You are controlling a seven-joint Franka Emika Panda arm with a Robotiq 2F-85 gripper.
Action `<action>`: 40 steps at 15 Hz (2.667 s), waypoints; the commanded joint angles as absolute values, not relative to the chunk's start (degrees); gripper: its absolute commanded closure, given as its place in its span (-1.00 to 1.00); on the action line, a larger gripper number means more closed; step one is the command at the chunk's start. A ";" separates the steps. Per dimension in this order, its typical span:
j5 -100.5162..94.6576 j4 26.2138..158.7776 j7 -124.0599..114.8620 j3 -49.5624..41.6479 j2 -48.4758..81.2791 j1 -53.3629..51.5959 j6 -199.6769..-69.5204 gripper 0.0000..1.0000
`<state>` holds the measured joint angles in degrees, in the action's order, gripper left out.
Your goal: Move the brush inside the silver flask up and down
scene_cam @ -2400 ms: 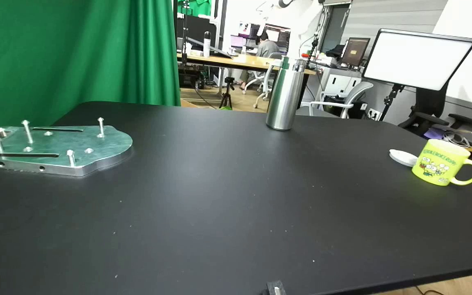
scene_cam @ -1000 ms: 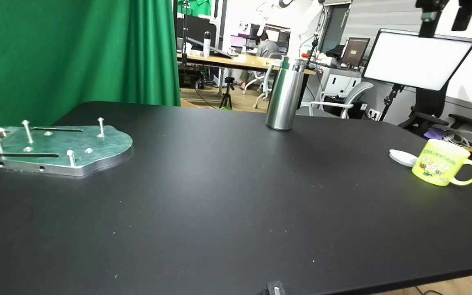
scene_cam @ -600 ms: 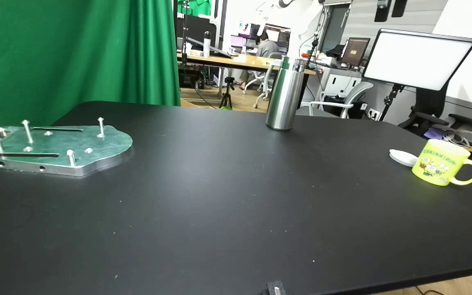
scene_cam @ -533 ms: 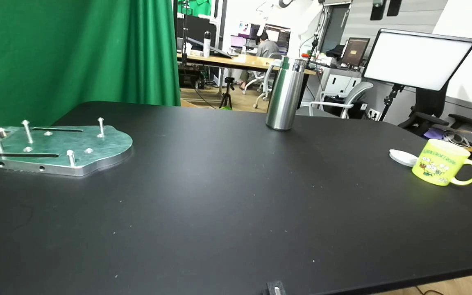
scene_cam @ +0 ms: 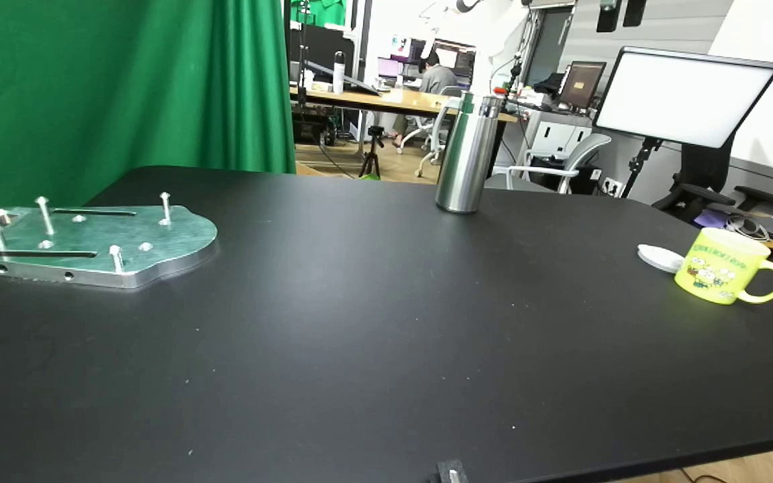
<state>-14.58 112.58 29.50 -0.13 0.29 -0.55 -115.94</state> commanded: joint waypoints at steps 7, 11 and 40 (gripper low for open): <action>-14.17 100.36 39.76 3.93 10.40 -2.85 -114.90 -1.00; -12.23 96.49 47.39 5.40 14.63 -2.41 -119.30 -1.00; -15.15 71.59 47.38 4.68 34.92 -6.03 -105.22 0.66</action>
<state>-14.62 74.32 49.19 4.91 33.62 -5.65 -107.02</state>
